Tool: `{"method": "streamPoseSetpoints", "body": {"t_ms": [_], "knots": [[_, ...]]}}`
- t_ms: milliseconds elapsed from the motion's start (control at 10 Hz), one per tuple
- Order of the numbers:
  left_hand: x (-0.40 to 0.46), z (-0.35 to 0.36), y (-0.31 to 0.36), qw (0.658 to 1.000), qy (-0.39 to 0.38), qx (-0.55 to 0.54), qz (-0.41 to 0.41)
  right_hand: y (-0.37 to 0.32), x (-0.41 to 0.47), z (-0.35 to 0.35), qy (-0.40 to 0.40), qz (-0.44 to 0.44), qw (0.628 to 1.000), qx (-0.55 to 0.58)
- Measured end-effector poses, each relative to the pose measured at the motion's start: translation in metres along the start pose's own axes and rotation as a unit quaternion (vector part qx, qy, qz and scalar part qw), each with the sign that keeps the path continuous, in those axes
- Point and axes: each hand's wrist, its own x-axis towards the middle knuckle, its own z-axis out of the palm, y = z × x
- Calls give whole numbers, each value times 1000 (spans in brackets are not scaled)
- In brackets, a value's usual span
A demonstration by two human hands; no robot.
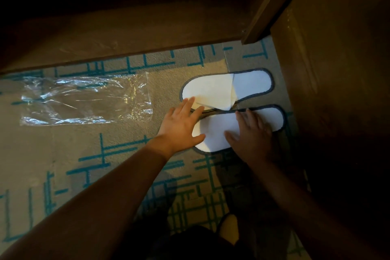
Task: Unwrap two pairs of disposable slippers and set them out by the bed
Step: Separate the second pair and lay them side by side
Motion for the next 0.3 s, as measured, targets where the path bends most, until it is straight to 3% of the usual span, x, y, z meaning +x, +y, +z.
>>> {"method": "streamPoseSetpoints", "body": {"t_ms": [100,300], "knots": [[-10,-23,-5,999,8,-28,-38,-14,3,-19,12,-2,999,44],[-55,-87,-7,983,-44,-129,-124,-60,-22,-77,-78,21,993,84]]}}
